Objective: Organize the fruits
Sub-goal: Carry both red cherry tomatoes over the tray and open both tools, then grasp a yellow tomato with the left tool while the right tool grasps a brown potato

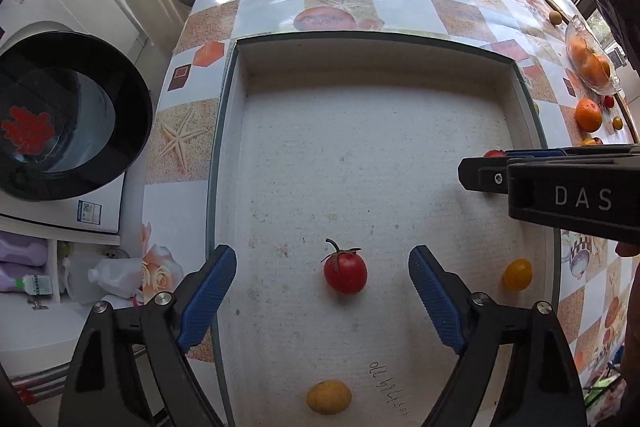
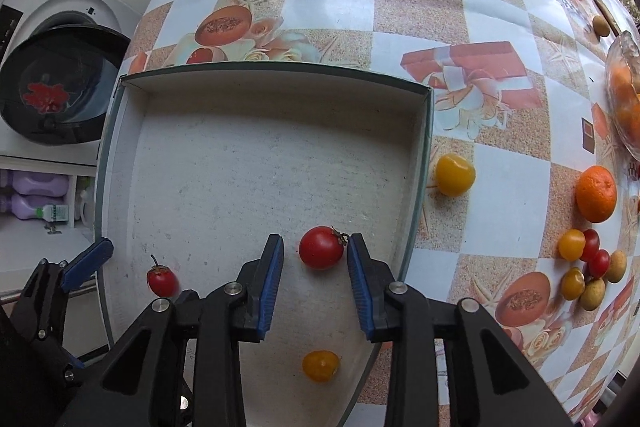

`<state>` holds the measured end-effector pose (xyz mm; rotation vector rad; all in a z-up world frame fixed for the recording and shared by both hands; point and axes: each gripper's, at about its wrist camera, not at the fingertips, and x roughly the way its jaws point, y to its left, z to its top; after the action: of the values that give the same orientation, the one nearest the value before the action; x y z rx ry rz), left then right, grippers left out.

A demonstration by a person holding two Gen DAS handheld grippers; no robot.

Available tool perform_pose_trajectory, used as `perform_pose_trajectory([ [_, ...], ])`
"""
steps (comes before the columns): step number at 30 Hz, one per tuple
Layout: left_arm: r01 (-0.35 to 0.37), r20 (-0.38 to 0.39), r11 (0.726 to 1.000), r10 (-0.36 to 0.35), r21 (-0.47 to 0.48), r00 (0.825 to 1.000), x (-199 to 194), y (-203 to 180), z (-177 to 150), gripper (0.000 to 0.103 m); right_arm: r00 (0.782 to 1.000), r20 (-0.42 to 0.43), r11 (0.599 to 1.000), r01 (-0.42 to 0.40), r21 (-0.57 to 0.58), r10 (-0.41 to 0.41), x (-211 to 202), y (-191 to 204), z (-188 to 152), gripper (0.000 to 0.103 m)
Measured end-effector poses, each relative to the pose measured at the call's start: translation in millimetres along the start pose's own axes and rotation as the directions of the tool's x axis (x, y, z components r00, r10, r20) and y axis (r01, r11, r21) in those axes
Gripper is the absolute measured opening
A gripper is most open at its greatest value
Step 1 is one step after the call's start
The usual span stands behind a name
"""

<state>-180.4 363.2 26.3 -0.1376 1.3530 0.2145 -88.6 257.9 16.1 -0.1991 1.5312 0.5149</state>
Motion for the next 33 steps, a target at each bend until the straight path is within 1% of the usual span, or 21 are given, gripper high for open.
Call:
perform_pose_trajectory([
  [1, -0.003, -0.006, 1.000, 0.003, 0.005, 1.000, 0, -1, 0, 0.089, 1.000, 0.001, 1.000, -0.002, 0.001, 0.002, -1, 3, 2, 0.048],
  [2, -0.002, -0.009, 1.000, 0.002, 0.009, 1.000, -1, 0, 0, 0.089, 1.000, 0.005, 1.000, -0.011, 0.002, 0.011, -3, 4, 3, 0.054],
  [3, -0.002, -0.008, 1.000, 0.002, 0.012, 1.000, -3, 1, -1, 0.089, 1.000, 0.012, 1.000, -0.027, 0.004, 0.027, -6, 5, 3, 0.062],
  [4, -0.001, -0.007, 1.000, 0.001, 0.014, 1.000, -5, 1, -2, 0.089, 0.999, 0.025, 0.999, -0.046, 0.006, 0.046, -12, 7, 3, 0.068],
  [5, -0.001, -0.007, 1.000, 0.001, 0.015, 1.000, -7, 1, -3, 0.089, 0.998, 0.041, 0.999, -0.053, 0.007, 0.053, -18, 9, 3, 0.080],
  [6, -0.002, -0.007, 1.000, 0.003, 0.016, 1.000, -9, 1, -3, 0.089, 0.997, 0.061, 0.998, -0.055, 0.009, 0.054, -24, 9, 2, 0.086],
  [9, -0.005, -0.005, 1.000, 0.005, 0.020, 1.000, -17, -1, -4, 0.089, 0.993, 0.094, 0.997, -0.075, 0.029, 0.072, -42, 7, 1, 0.086],
  [14, 0.000, 0.000, 0.999, 0.000, 0.051, 1.000, -28, -11, -7, 0.089, 0.990, 0.129, 0.993, -0.063, 0.096, 0.050, -63, -19, -10, 0.086],
  [16, 0.007, 0.007, 0.997, -0.008, 0.072, 1.000, -33, -20, -9, 0.089, 0.991, 0.131, 0.991, -0.054, 0.127, 0.037, -68, -31, -19, 0.086],
  [20, 0.024, 0.026, 0.992, -0.027, 0.120, 0.999, -45, -41, -8, 0.089, 0.992, 0.124, 0.979, -0.024, 0.201, -0.002, -78, -75, -50, 0.086],
  [23, 0.041, 0.045, 0.986, -0.049, 0.161, 0.998, -54, -60, -3, 0.089, 0.993, 0.112, 0.960, -0.006, 0.281, -0.027, -83, -109, -79, 0.086],
  [28, 0.065, 0.074, 0.969, -0.085, 0.237, 0.994, -67, -98, 7, 0.089, 0.994, 0.087, 0.910, 0.028, 0.414, -0.070, -86, -164, -124, 0.086],
  [31, 0.080, 0.074, 0.961, -0.103, 0.266, 0.992, -69, -121, 12, 0.089, 0.994, 0.078, 0.879, 0.029, 0.476, -0.076, -87, -193, -142, 0.086],
  [33, 0.086, 0.072, 0.955, -0.110, 0.283, 0.991, -68, -138, 12, 0.089, 0.994, 0.077, 0.867, 0.033, 0.497, -0.082, -88, -208, -150, 0.086],
])
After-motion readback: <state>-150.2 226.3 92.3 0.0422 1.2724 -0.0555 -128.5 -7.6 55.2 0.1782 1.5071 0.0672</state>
